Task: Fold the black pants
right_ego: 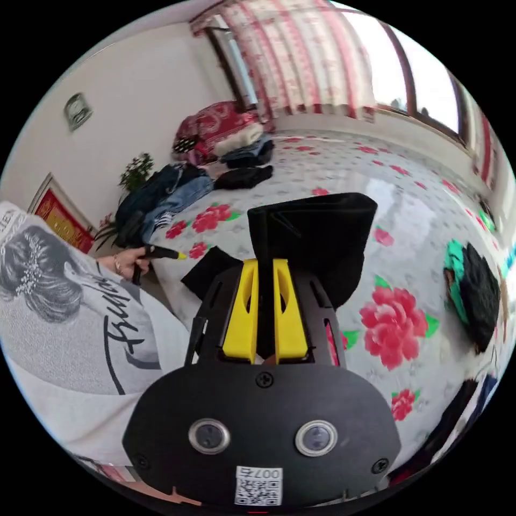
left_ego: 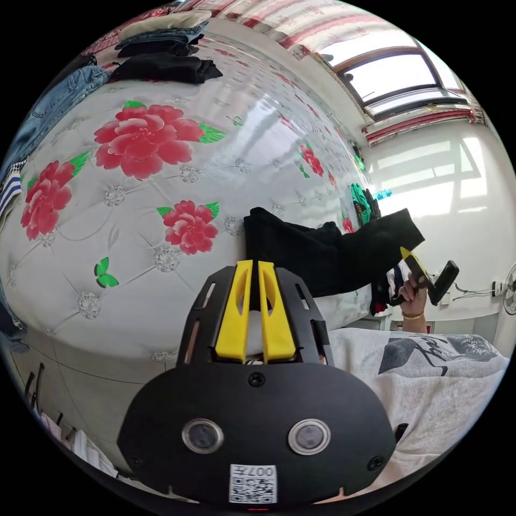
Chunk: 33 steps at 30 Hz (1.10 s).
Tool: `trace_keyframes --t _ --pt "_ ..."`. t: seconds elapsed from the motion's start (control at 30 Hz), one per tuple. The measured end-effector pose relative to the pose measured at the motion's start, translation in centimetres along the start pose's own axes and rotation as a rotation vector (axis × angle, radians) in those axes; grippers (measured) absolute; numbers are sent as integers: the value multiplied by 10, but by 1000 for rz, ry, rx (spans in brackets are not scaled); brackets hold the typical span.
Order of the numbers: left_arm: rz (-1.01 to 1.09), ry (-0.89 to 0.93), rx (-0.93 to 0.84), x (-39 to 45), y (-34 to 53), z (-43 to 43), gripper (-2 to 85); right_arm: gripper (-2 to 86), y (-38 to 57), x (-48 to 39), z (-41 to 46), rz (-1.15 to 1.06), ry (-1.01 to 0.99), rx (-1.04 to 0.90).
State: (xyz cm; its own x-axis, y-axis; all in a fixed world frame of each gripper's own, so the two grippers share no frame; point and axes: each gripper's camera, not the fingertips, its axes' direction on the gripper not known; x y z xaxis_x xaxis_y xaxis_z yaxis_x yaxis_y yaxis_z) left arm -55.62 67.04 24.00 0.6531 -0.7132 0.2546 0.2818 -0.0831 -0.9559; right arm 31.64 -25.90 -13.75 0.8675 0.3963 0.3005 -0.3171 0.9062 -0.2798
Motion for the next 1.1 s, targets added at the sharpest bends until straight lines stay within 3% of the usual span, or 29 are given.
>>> trace_keyframes --t 0.07,0.17,0.27,0.4,0.57,0.67,0.83,1.0,1.1 --pt "-16 22 3 -6 -3 -2 -4 28 -15 -53 46 -170 -160 -54" --pt "-39 29 -10 -17 -6 -4 2 18 -13 -91 139 -203 -360 -275" --pt "-56 41 -30 -27 -8 -9 20 7 0 -104 195 -183 -417 -456" --pt "-23 64 -59 -30 -13 -13 42 14 -2 -71 156 -48 -433 -314" --pt "57 159 -105 -18 -31 -7 81 51 42 44 88 419 -295 -119" --pt "126 167 -133 0 -47 -9 98 65 76 82 67 587 -211 -90" --pt "333 45 -160 60 -78 -6 117 81 93 97 68 649 -140 -127" --pt "367 -160 -328 95 -92 48 76 92 93 102 95 637 -130 -222" --pt "339 -89 -269 119 -98 15 42 97 93 107 99 633 -139 -241"
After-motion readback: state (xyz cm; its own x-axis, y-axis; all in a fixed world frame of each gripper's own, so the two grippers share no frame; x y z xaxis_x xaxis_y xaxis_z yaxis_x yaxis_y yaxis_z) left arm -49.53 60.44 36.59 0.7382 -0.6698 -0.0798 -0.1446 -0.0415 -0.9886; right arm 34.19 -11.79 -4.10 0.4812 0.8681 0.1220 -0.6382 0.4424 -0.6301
